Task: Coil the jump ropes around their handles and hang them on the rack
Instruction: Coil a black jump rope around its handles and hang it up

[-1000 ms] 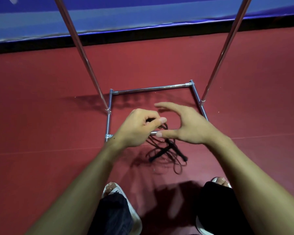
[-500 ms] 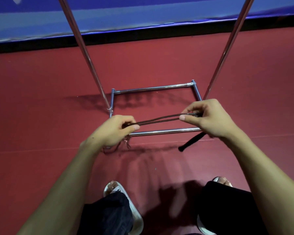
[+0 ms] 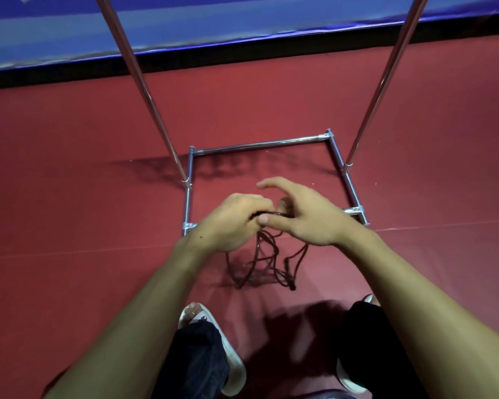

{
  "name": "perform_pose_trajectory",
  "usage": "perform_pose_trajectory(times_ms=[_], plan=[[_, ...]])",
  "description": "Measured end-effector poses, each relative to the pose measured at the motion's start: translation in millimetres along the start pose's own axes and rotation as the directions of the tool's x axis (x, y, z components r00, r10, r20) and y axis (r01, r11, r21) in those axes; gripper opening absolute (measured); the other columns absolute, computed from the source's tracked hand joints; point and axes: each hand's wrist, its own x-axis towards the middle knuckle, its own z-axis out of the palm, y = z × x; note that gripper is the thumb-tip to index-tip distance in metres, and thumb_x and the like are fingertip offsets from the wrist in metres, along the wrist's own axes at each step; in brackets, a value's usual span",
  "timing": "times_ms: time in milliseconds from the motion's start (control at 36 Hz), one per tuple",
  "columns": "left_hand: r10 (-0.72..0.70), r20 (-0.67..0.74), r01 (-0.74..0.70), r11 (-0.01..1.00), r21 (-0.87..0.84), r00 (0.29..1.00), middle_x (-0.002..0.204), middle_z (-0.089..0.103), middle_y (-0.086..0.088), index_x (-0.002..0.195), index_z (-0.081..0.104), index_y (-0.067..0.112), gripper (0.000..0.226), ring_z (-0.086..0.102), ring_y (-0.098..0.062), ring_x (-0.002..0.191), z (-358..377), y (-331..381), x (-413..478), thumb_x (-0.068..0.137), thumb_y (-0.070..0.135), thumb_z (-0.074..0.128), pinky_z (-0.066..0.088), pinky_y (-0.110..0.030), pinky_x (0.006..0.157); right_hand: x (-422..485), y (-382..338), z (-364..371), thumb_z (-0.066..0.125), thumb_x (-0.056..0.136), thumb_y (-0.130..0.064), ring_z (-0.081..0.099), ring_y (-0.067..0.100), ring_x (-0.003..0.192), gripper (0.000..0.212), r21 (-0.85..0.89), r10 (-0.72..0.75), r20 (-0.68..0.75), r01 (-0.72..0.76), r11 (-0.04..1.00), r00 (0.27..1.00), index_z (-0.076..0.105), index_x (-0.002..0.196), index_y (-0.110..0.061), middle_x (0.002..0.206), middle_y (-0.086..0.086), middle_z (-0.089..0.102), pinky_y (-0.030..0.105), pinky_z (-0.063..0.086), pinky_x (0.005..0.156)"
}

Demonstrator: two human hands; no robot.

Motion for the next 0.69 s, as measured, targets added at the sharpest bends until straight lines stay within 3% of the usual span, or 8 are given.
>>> perform_pose_trajectory(times_ms=[83, 194, 333, 417, 472, 556, 611, 694], plan=[[-0.037, -0.014, 0.036, 0.997, -0.066, 0.999, 0.087, 0.062, -0.002, 0.094, 0.066, 0.014, 0.01, 0.057, -0.019, 0.08, 1.6, -4.6, -2.7, 0.087, 0.02, 0.063, 0.045, -0.032, 0.075, 0.2, 2.9, -3.0, 0.071, 0.087, -0.028, 0.036, 0.008, 0.048, 0.021, -0.01, 0.014, -0.088, -0.015, 1.0, 0.996, 0.066, 0.106, -0.021, 0.051, -0.006, 0.045, 0.024, 0.031, 0.052], [-0.091, -0.021, 0.091, 0.996, -0.007, 0.996, 0.103, 0.06, 0.0, 0.11, 0.064, 0.018, 0.026, 0.058, -0.019, 0.093, 1.3, -12.9, -5.3, 0.086, 0.021, 0.072, 0.046, -0.033, 0.087, -3.2, 4.0, -12.5, 0.074, 0.086, -0.023, 0.037, 0.005, 0.046, 0.005, 0.01, 0.015, -0.186, -0.013, 1.0, 0.983, 0.072, 0.091, -0.023, 0.044, -0.014, 0.044, 0.019, 0.03, 0.052], [-0.177, -0.093, 0.162, 0.975, -0.151, 0.98, 0.091, 0.063, 0.006, 0.09, 0.067, 0.027, 0.015, 0.053, -0.005, 0.073, -17.2, -22.2, -12.5, 0.085, 0.015, 0.073, 0.043, -0.016, 0.069, -9.9, 8.8, -26.8, 0.075, 0.083, -0.028, 0.036, 0.006, 0.048, 0.008, 0.03, 0.062, -0.269, -0.056, 0.998, 0.961, 0.072, 0.077, -0.025, 0.047, -0.011, 0.047, 0.026, 0.033, 0.053], [-0.219, -0.085, 0.204, 0.967, -0.155, 0.972, 0.083, 0.068, 0.007, 0.083, 0.07, 0.027, 0.012, 0.059, -0.01, 0.074, -25.0, -24.7, -15.8, 0.088, 0.017, 0.07, 0.045, -0.022, 0.071, -12.0, 10.6, -30.6, 0.078, 0.078, -0.038, 0.045, 0.017, 0.053, 0.015, -0.043, 0.057, -0.267, -0.071, 0.997, 0.962, 0.072, 0.07, -0.027, 0.058, 0.003, 0.062, 0.028, 0.038, 0.056], [-0.255, -0.032, 0.252, 0.966, -0.064, 0.967, 0.071, 0.066, 0.007, 0.073, 0.066, 0.034, 0.02, 0.055, -0.009, 0.065, -27.3, -28.4, -17.7, 0.088, 0.022, 0.07, 0.044, -0.026, 0.067, -12.5, 10.7, -31.7, 0.08, 0.077, -0.036, 0.045, 0.012, 0.051, 0.017, -0.029, 0.064, -0.285, -0.075, 0.997, 0.956, 0.071, 0.068, -0.025, 0.058, 0.003, 0.064, 0.026, 0.037, 0.054], [-0.318, -0.009, 0.317, 0.942, 0.108, 0.948, 0.056, 0.053, 0.009, 0.072, 0.066, 0.026, 0.016, 0.044, -0.006, 0.055, -25.4, -31.9, -20.6, 0.088, 0.022, 0.069, 0.036, -0.017, 0.056, -13.4, 9.2, -35.1, 0.081, 0.078, -0.027, 0.047, -0.001, 0.048, 0.014, 0.048, 0.099, -0.335, -0.087, 0.995, 0.937, 0.072, 0.07, -0.018, 0.051, -0.015, 0.059, 0.012, 0.034, 0.053], [-0.367, -0.112, 0.383, 0.9, 0.207, 0.924, 0.059, 0.052, 0.01, 0.078, 0.066, 0.019, 0.013, 0.046, -0.013, 0.064, -25.8, -37.9, -21.2, 0.09, 0.023, 0.065, 0.036, -0.023, 0.065, -14.6, 8.7, -39.6, 0.081, 0.078, -0.022, 0.047, -0.002, 0.05, 0.014, 0.108, 0.112, -0.388, -0.076, 0.991, 0.915, 0.073, 0.071, -0.013, 0.053, -0.013, 0.061, 0.011, 0.035, 0.054], [-0.448, -0.286, 0.52, 0.811, 0.267, 0.847, 0.072, 0.056, 0.01, 0.083, 0.066, 0.026, 0.008, 0.052, -0.023, 0.086, -30.4, -51.1, -23.8, 0.09, 0.025, 0.063, 0.044, -0.035, 0.082, -17.6, 6.9, -47.0, 0.081, 0.078, -0.02, 0.04, 0.003, 0.053, 0.015, 0.155, 0.116, -0.462, -0.048, 0.987, 0.879, 0.073, 0.074, -0.009, 0.056, 0.004, 0.055, 0.015, 0.032, 0.051]])
